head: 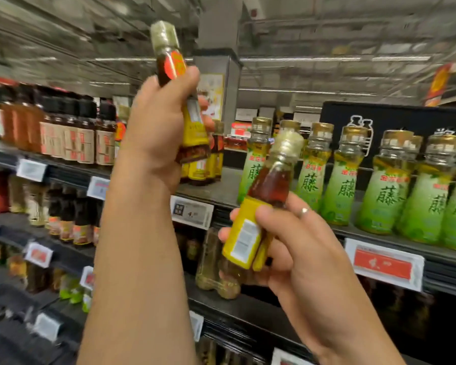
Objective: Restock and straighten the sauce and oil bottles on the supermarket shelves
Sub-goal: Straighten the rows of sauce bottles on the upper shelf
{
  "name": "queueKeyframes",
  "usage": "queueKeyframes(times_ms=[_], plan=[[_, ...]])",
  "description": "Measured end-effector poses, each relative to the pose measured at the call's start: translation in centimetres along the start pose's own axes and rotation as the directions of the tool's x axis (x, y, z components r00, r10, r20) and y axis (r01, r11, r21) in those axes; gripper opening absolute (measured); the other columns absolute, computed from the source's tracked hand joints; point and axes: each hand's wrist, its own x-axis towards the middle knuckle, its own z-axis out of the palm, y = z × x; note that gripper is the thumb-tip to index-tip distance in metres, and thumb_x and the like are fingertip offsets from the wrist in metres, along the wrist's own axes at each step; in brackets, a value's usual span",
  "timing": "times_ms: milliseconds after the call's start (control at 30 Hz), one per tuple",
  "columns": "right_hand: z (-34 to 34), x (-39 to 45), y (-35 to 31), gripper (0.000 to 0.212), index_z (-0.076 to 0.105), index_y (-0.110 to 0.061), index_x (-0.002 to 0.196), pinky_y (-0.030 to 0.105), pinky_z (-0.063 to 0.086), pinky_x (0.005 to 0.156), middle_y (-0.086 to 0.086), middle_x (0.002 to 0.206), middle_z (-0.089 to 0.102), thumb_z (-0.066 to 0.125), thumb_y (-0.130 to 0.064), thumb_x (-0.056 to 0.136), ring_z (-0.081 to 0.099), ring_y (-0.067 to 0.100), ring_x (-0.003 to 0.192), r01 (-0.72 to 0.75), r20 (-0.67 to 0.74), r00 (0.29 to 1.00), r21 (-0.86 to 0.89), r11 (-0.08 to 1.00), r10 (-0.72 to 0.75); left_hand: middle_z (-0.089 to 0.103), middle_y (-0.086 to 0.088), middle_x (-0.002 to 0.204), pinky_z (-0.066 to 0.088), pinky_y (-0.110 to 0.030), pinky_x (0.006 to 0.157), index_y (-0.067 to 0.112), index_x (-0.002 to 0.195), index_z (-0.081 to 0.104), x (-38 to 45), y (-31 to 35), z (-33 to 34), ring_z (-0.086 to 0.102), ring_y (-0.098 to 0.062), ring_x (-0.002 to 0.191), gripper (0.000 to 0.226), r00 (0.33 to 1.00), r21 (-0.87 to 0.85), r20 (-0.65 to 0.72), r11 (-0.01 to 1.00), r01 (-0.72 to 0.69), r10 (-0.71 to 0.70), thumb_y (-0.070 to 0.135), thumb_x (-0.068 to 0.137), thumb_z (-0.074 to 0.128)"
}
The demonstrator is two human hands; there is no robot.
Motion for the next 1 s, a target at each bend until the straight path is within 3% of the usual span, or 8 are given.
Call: queueKeyframes(times_ms=[133, 233, 400, 533, 633, 733, 867, 1000], plan=[[1.4, 3.2, -0.8, 0.017, 0.073, -0.027, 0.102, 0.045, 0.06, 0.063, 0.007, 0.097, 0.074, 0.07, -0.026, 0.085, 0.072, 0.036, 0.094, 0.079, 0.012, 0.997, -0.051, 0.996, -0.078, 0.059, -0.004, 0.072, 0.048, -0.03, 0.055, 0.015, 0.094, 0.057, 2.8, 0.1, -3.0, 0.056, -0.021, 0.058, 0.017, 0.984, -0.018, 0.153, 0.995, 0.097, -0.093, 0.031, 0.096, 0.052], [3.0, 6.2, -0.4, 0.013, 0.069, -0.02, 0.107, 0.054, 0.062, 0.064, 0.003, 0.088, 0.073, 0.068, -0.018, 0.094, 0.07, 0.032, 0.087, 0.087, 0.002, 0.996, -0.145, 0.986, -0.087, 0.059, -0.011, 0.074, 0.05, -0.031, 0.058, 0.01, 0.091, 0.061, 3.8, -1.6, -6.2, 0.056, -0.025, 0.059, 0.024, 0.951, -0.03, 0.214, 0.972, 0.234, -0.222, 0.021, 0.093, 0.04], [6.0, 11.8, 1.7, 0.02, 0.065, -0.02, 0.116, 0.061, 0.061, 0.069, 0.007, 0.104, 0.078, 0.066, -0.019, 0.097, 0.075, 0.03, 0.097, 0.025, -0.066, 0.997, -0.291, 0.956, -0.046, 0.063, -0.017, 0.106, 0.056, -0.052, 0.083, 0.003, 0.128, 0.054, 6.7, -4.9, -13.3, 0.065, -0.031, 0.087, 0.034, 0.927, 0.146, 0.228, 0.952, 0.269, -0.298, 0.01, 0.099, 0.037], [8.8, 15.8, 4.0, 0.025, 0.063, -0.017, 0.123, 0.061, 0.061, 0.075, 0.003, 0.104, 0.078, 0.065, -0.021, 0.098, 0.075, 0.027, 0.099, -0.002, -0.142, 0.989, -0.314, 0.949, -0.045, 0.068, -0.008, 0.11, 0.056, -0.041, 0.078, 0.014, 0.128, 0.057, 9.1, -6.1, -17.9, 0.069, -0.021, 0.09, 0.034, 0.89, 0.137, 0.33, 0.949, 0.284, -0.314, 0.007, 0.098, 0.042], [10.4, 17.9, 5.6, 0.028, 0.061, -0.019, 0.128, 0.057, 0.061, 0.08, 0.0, 0.107, 0.078, 0.063, -0.021, 0.099, 0.075, 0.024, 0.102, -0.014, -0.143, 0.989, -0.311, 0.95, -0.033, 0.065, -0.012, 0.132, 0.058, -0.042, 0.082, 0.011, 0.146, 0.046, 10.6, -6.9, -20.4, 0.067, -0.027, 0.112, 0.045, 0.852, 0.153, 0.393, 0.938, 0.312, -0.347, 0.007, 0.101, 0.048], [11.2, 19.2, 6.6, 0.028, 0.061, -0.025, 0.127, 0.06, 0.055, 0.094, -0.003, 0.113, 0.076, 0.063, -0.026, 0.1, 0.072, 0.021, 0.109, -0.025, -0.141, 0.99, -0.373, 0.927, -0.03, 0.066, -0.015, 0.13, 0.054, -0.054, 0.098, 0.016, 0.14, 0.053, 11.4, -6.8, -22.0, 0.066, -0.031, 0.118, 0.046, 0.838, 0.257, 0.444, 0.941, 0.219, -0.316, 0.015, 0.096, 0.061], [12.0, 20.0, 7.0, 0.028, 0.059, -0.032, 0.129, 0.047, 0.057, 0.087, -0.013, 0.111, 0.076, 0.062, -0.032, 0.1, 0.072, 0.009, 0.104, -0.033, -0.138, 0.99, -0.504, 0.863, -0.043, 0.072, -0.002, 0.123, 0.051, -0.049, 0.103, 0.02, 0.13, 0.063, 11.7, -6.0, -23.0, 0.065, -0.019, 0.12, 0.046, 0.82, 0.395, 0.539, 0.918, -0.042, -0.195, 0.024, 0.086, 0.077], [12.4, 20.4, 6.9, 0.036, 0.055, -0.031, 0.135, 0.06, 0.052, 0.099, -0.008, 0.115, 0.075, 0.063, -0.033, 0.1, 0.071, 0.016, 0.11, -0.064, -0.145, 0.989, -0.582, 0.81, -0.026, 0.072, 0.009, 0.12, 0.054, -0.046, 0.098, 0.031, 0.125, 0.064, 12.1, -5.6, -23.4, 0.064, -0.012, 0.12, 0.047, 0.803, 0.432, 0.582, 0.886, -0.17, -0.129, 0.036, 0.082, 0.08]])
